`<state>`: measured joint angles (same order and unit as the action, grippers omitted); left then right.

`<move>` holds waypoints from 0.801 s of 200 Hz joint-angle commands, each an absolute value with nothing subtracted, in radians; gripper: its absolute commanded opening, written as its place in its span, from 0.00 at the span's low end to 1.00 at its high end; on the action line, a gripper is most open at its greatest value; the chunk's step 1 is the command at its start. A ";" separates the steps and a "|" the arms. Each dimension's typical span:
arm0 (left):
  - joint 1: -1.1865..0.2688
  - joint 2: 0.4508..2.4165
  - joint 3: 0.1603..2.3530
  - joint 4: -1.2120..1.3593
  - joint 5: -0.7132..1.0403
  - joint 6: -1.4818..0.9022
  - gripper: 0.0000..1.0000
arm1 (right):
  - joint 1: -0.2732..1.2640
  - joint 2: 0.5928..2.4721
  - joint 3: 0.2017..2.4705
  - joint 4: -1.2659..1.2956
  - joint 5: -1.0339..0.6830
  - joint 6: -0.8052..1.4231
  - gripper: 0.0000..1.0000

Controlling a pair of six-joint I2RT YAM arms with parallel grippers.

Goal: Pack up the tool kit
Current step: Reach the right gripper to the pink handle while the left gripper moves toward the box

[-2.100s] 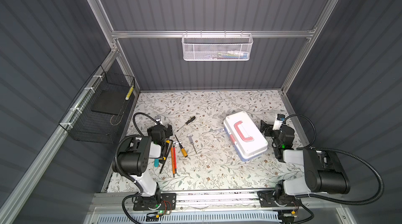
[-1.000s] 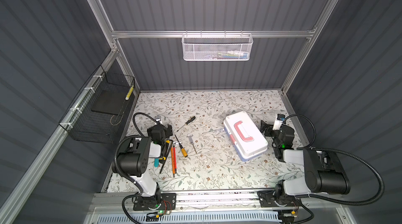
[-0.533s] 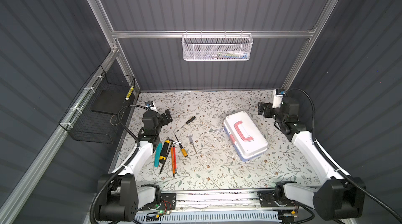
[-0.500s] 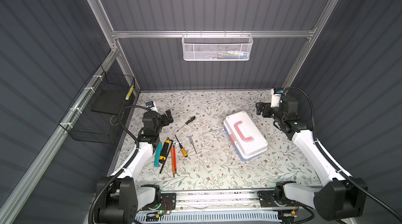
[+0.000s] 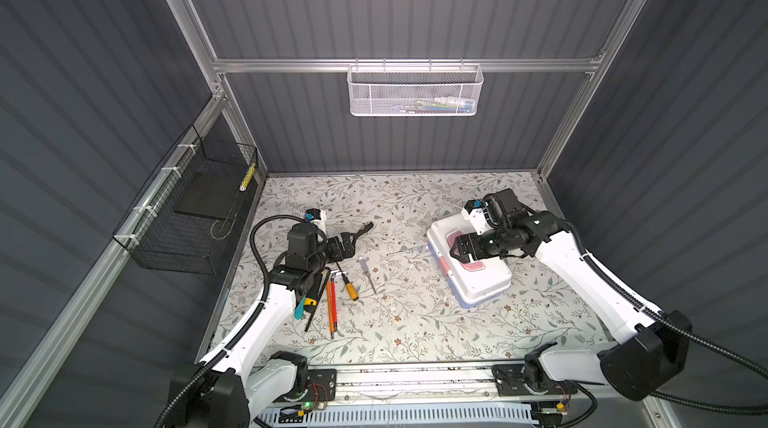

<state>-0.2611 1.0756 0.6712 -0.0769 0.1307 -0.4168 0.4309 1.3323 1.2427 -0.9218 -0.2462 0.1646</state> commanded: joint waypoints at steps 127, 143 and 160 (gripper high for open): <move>-0.264 1.061 0.660 -0.138 0.232 -0.376 0.99 | 0.483 1.510 1.264 -0.942 -0.243 0.143 0.92; -0.264 1.062 0.664 -0.143 0.232 -0.375 0.99 | 0.486 1.516 1.260 -0.937 -0.276 0.146 0.92; -0.264 1.064 0.673 -0.149 0.238 -0.373 1.00 | 0.487 1.513 1.251 -0.924 -0.345 0.159 0.92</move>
